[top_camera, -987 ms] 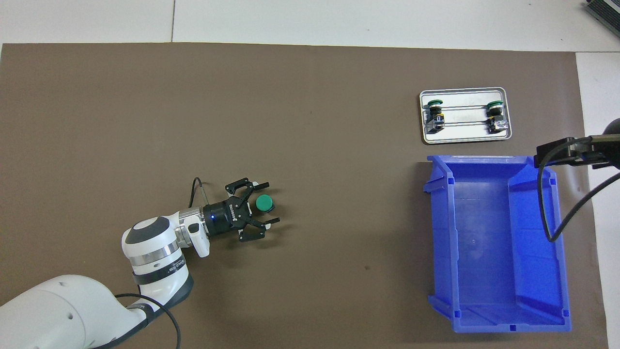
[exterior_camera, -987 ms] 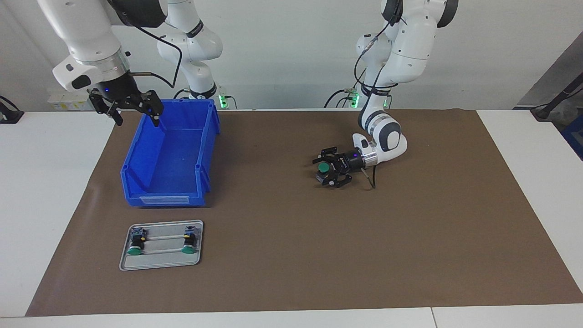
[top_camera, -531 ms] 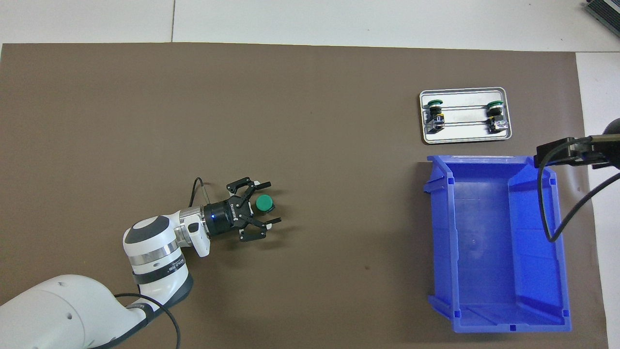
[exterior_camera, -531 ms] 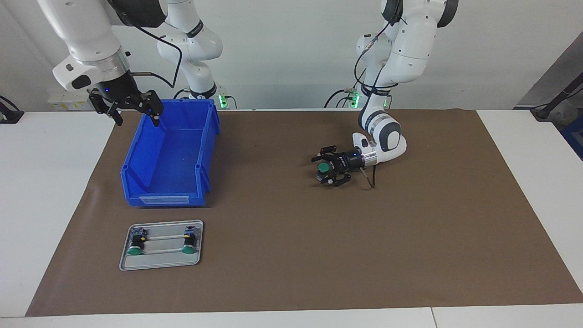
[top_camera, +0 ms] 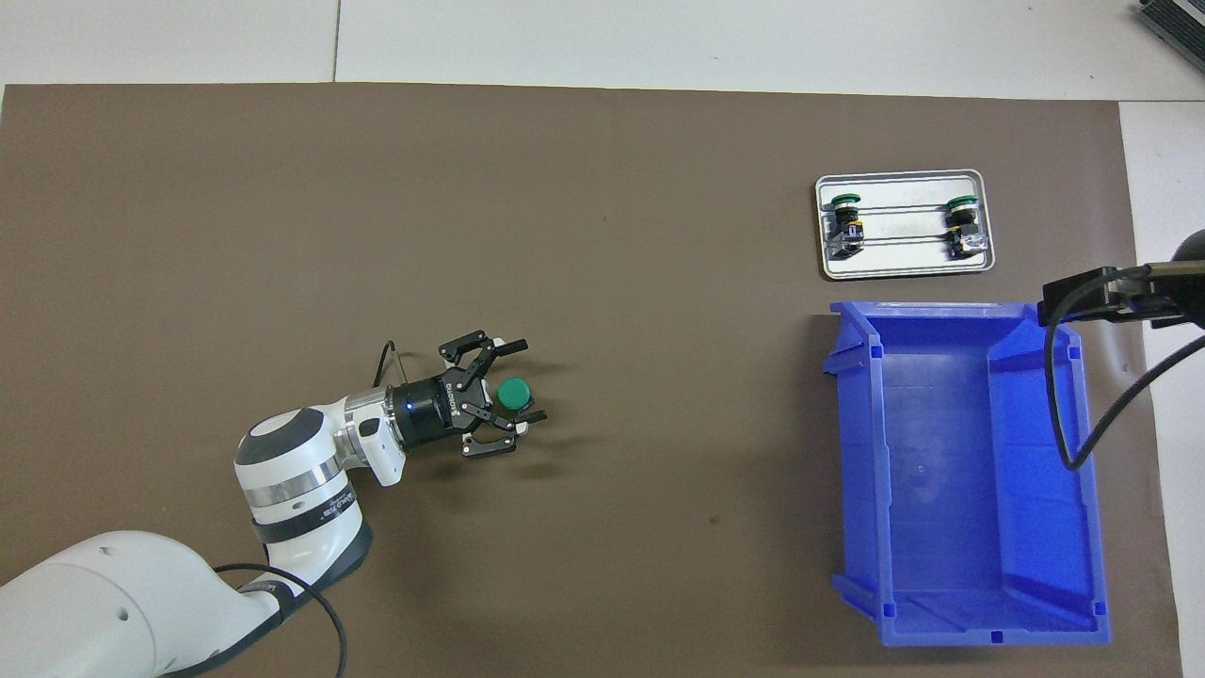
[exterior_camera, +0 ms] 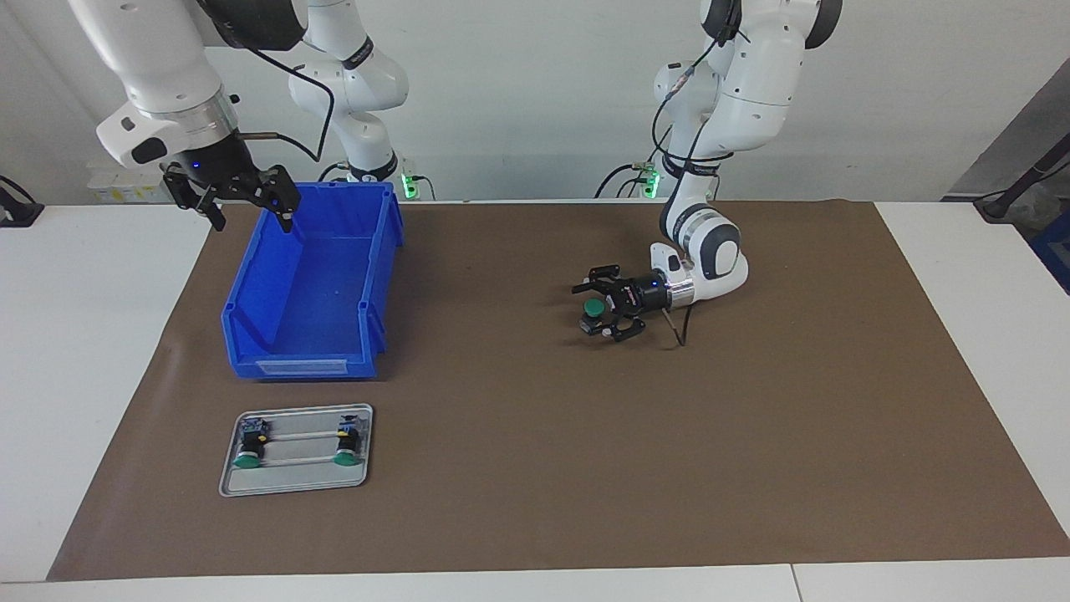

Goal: Place and press button with both arms

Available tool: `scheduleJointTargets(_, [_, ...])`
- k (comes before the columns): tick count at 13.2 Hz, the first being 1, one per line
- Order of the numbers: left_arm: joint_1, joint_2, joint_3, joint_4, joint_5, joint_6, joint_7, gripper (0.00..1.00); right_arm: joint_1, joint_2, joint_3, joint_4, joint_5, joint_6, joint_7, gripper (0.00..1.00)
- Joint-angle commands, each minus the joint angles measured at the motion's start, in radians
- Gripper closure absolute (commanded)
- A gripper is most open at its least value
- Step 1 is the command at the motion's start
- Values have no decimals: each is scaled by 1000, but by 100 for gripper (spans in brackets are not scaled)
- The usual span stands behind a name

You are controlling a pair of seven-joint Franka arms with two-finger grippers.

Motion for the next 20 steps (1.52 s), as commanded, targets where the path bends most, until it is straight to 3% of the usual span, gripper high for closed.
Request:
scheduleJointTargets(1, [4, -14, 3, 54, -4, -8, -99, 2, -9, -4, 11, 2, -3, -7, 10, 0])
scheduleJointTargets(6, [6, -19, 8, 244, -4, 18, -424, 2, -9, -4, 11, 2, -3, -7, 10, 0])
scheduleJointTargets(11, [6, -47, 10, 402, 53, 171, -740, 2, -9, -4, 11, 2, -3, -7, 10, 0])
scheduleJointTargets(15, [-6, -88, 2, 562, 307, 397, -1152, 1, -9, -4, 11, 2, -3, -7, 10, 0])
scheduleJointTargets(20, [1, -198, 11, 616, 683, 411, -1525, 1, -9, -4, 11, 2, -3, -7, 10, 0])
